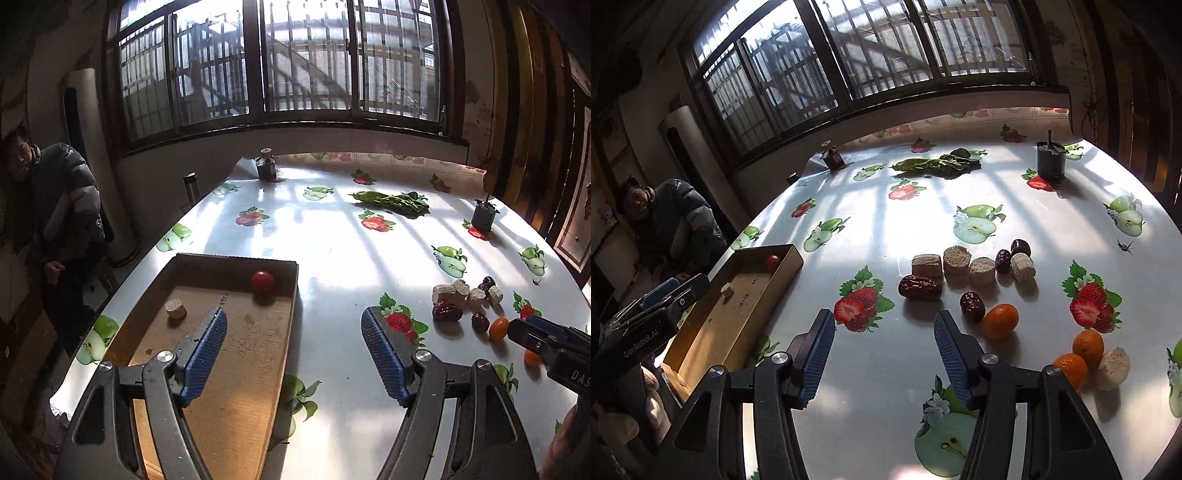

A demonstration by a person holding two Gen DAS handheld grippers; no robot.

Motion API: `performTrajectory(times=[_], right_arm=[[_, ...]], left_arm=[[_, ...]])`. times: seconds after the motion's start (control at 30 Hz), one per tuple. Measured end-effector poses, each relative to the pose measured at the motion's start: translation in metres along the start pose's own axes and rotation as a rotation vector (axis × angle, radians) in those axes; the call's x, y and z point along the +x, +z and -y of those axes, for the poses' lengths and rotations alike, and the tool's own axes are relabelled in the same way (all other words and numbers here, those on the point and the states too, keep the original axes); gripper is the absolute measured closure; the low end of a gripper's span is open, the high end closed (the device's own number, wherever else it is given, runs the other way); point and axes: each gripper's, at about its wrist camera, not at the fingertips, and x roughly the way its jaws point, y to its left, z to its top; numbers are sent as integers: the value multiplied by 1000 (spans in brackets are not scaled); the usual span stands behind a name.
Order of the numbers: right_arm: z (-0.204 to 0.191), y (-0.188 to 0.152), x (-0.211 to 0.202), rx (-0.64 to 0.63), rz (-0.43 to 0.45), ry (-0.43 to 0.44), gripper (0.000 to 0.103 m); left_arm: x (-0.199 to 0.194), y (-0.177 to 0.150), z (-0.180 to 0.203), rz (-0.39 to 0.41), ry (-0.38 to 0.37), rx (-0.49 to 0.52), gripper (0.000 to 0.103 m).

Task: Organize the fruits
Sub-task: 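Move both grippers back to the fruit cluster, then grasp the dark red date with the left gripper while the right gripper grasps a mandarin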

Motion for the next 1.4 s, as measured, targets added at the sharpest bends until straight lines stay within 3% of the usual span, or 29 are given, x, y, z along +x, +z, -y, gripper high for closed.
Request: performTrajectory(times=[0.4, 0.57, 0.63, 0.77, 0.93, 1.23, 1.4], right_arm=[[101, -4, -35, 176, 30, -127, 43], [136, -9, -31, 261, -20, -136, 43], [138, -13, -25, 263, -45, -107, 43], [121, -21, -23, 199, -61, -78, 43], [104, -34, -22, 145, -83, -32, 43], [99, -38, -2, 65, -146, -227, 43], [95, -37, 5, 30, -157, -270, 43]], left_arm=[[32, -12, 20, -109, -68, 8, 26], [55, -19, 62, -194, -210, 78, 26], [68, -17, 79, -218, -249, 107, 26], [98, -6, 107, -235, -256, 141, 26], [134, -1, 136, -269, -343, 141, 26], [153, -4, 164, -261, -428, 190, 26], [154, -12, 173, -259, -405, 244, 31]])
